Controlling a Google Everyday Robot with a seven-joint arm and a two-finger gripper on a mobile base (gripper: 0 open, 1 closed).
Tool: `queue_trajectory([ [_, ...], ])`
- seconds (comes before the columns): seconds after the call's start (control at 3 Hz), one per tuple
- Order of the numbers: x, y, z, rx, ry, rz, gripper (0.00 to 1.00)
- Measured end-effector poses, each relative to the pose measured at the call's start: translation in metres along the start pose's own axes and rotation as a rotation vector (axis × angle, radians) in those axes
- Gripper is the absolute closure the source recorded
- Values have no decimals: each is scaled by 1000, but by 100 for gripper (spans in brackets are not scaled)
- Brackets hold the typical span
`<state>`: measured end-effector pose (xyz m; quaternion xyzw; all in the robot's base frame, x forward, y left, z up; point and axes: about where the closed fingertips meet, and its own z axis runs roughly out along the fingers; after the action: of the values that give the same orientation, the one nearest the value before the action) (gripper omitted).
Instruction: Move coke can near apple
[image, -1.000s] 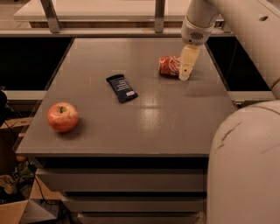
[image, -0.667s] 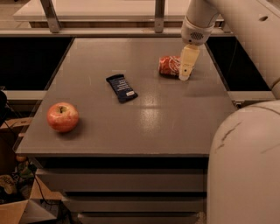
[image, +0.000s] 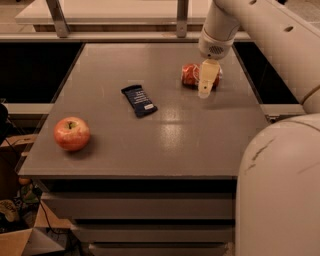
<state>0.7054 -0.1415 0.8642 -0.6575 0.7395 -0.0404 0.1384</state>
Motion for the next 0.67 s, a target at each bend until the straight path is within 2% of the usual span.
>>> queue_trajectory([
  [0.67, -8, -4, 19, -30, -18, -38, 0],
])
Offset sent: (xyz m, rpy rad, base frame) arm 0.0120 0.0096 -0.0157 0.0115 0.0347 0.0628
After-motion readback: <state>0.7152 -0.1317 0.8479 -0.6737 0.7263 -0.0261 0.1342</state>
